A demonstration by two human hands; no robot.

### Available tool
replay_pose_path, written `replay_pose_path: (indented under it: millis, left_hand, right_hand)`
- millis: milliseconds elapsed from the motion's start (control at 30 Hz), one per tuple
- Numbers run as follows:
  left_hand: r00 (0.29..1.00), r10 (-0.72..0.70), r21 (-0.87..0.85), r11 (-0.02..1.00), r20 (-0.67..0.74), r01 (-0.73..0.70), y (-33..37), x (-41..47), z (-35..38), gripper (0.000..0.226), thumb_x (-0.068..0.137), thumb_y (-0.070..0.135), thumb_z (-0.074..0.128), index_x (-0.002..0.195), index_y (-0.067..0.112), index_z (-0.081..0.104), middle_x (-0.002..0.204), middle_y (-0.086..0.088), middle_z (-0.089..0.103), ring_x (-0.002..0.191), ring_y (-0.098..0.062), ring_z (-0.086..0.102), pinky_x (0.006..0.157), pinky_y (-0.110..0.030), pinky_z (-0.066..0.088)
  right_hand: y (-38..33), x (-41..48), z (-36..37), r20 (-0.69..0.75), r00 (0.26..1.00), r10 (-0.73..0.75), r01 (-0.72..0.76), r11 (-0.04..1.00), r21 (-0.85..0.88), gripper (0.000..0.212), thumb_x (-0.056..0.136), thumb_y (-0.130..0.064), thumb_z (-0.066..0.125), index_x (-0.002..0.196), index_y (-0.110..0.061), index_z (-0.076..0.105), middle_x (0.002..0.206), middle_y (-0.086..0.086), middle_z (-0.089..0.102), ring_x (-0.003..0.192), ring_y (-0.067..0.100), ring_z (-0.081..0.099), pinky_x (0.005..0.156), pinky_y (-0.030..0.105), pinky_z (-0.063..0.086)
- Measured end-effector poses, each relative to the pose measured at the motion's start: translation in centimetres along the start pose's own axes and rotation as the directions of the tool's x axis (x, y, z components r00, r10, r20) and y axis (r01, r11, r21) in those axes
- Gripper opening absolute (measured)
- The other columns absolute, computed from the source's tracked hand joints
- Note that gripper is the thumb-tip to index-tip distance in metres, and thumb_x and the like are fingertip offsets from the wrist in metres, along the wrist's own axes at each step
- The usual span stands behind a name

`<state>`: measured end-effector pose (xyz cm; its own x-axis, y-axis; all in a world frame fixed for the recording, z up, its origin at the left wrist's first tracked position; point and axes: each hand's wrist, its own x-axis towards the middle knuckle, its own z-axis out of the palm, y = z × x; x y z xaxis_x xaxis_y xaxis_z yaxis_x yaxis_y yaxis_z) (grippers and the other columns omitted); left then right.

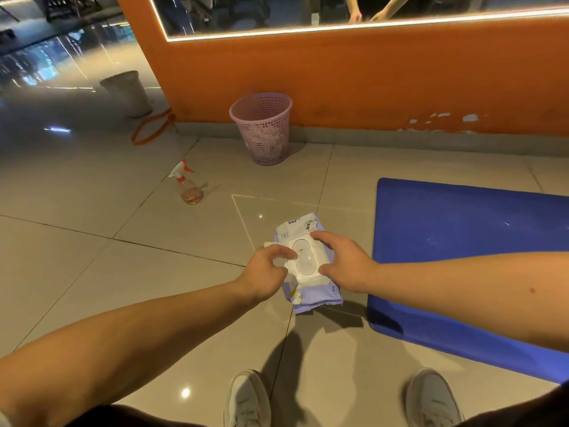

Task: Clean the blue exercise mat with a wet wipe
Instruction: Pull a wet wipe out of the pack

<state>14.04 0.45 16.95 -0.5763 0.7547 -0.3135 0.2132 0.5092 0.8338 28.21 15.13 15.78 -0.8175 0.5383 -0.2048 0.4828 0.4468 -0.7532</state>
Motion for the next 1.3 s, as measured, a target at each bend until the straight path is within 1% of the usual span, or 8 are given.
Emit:
replay_pose_path:
  millis: [167, 267, 367, 500, 667, 833, 1133, 1300]
  left_hand:
    - [0.992, -0.122, -0.193, 0.974, -0.031, 0.114, -0.1, 0.2, -0.1, 0.015, 0.084, 0.005, 0.075, 0.093, 0.016, 0.078, 0.101, -0.004, 0.076, 0.091, -0.020, 0.072, 0.081, -0.029, 0.057]
    - [0.983, -0.176, -0.147, 0.975, -0.055, 0.166, -0.1, 0.4, -0.1, 0.015, 0.081, 0.006, 0.079, 0.089, 0.018, 0.077, 0.100, -0.002, 0.075, 0.090, -0.022, 0.073, 0.084, -0.035, 0.060]
    - [0.980, -0.185, -0.107, 0.978, -0.070, 0.177, 0.5, 0.4, 0.4, 0.017, 0.084, 0.001, 0.076, 0.092, 0.016, 0.073, 0.096, -0.001, 0.070, 0.081, -0.019, 0.070, 0.072, -0.030, 0.060]
    - [0.978, -0.169, -0.074, 0.984, -0.123, 0.161, 1.2, 0.2, 1.7, 0.022, 0.085, -0.004, 0.068, 0.091, 0.017, 0.069, 0.095, -0.005, 0.069, 0.076, -0.021, 0.067, 0.063, -0.031, 0.058]
    - [0.987, -0.087, -0.055, 0.995, -0.135, 0.080, 1.5, -0.1, 2.8, 0.032, 0.085, -0.005, 0.063, 0.094, 0.025, 0.067, 0.103, 0.001, 0.065, 0.075, -0.023, 0.068, 0.059, -0.032, 0.057]
    - [0.989, -0.068, -0.078, 0.995, -0.130, 0.058, 1.7, -0.2, 2.9, 0.033, 0.087, -0.006, 0.063, 0.097, 0.025, 0.068, 0.105, 0.008, 0.059, 0.089, -0.022, 0.069, 0.074, -0.037, 0.062]
    - [0.992, -0.067, -0.096, 0.994, -0.104, 0.057, 1.9, -0.8, 3.2, 0.034, 0.088, -0.009, 0.062, 0.097, 0.023, 0.070, 0.118, 0.001, 0.058, 0.101, -0.027, 0.067, 0.079, -0.037, 0.062]
    - [0.994, -0.060, -0.087, 0.995, -0.090, 0.052, 2.3, -0.8, 3.1, 0.034, 0.089, -0.007, 0.063, 0.092, 0.026, 0.070, 0.121, 0.000, 0.058, 0.102, -0.029, 0.067, 0.071, -0.031, 0.061]
  right_hand:
    - [0.6, 0.4, 0.2, 0.023, 0.998, -0.051, 0.051, 0.998, 0.039, 0.080, 0.083, 0.005, 0.070, 0.153, -0.023, 0.043, 0.148, -0.005, 0.054, 0.138, 0.014, 0.048, 0.112, 0.028, 0.042]
    - [0.9, 0.4, 0.6, 0.038, 0.997, -0.066, 0.065, 0.998, 0.019, 0.072, 0.085, 0.005, 0.062, 0.150, -0.024, 0.048, 0.141, -0.003, 0.058, 0.133, 0.014, 0.053, 0.109, 0.028, 0.045]
    - [1.0, 0.4, 0.8, 0.030, 0.999, -0.044, 0.045, 0.999, -0.017, 0.063, 0.088, -0.002, 0.063, 0.146, -0.024, 0.053, 0.130, 0.004, 0.052, 0.124, 0.019, 0.053, 0.102, 0.023, 0.042]
    - [0.8, 0.7, 1.0, -0.031, 0.999, -0.022, 0.024, 0.999, 0.041, 0.058, 0.083, -0.002, 0.074, 0.136, -0.019, 0.059, 0.143, 0.006, 0.039, 0.128, 0.021, 0.052, 0.107, 0.020, 0.039]
    - [0.4, 0.6, 0.4, -0.099, 0.991, -0.086, 0.079, 0.994, -0.074, 0.047, 0.076, -0.002, 0.074, 0.108, -0.030, 0.051, 0.155, 0.004, 0.024, 0.144, 0.027, 0.026, 0.113, 0.036, 0.034]
    - [-0.1, 0.1, 0.1, -0.090, 0.984, -0.156, 0.126, 0.954, -0.272, 0.033, 0.080, -0.009, 0.073, 0.105, -0.023, 0.056, 0.166, 0.006, 0.008, 0.151, 0.024, 0.001, 0.119, 0.048, 0.021]
    - [-0.2, 0.2, 0.2, -0.109, 0.980, -0.165, 0.111, 0.915, -0.387, 0.010, 0.083, -0.024, 0.077, 0.081, -0.028, 0.068, 0.166, 0.003, 0.016, 0.151, 0.029, 0.004, 0.113, 0.039, 0.012]
    - [0.0, 0.3, -0.5, -0.142, 0.969, -0.205, 0.127, 0.895, -0.427, 0.010, 0.085, -0.025, 0.076, 0.091, -0.026, 0.068, 0.167, 0.005, 0.015, 0.152, 0.026, 0.003, 0.116, 0.040, 0.008]
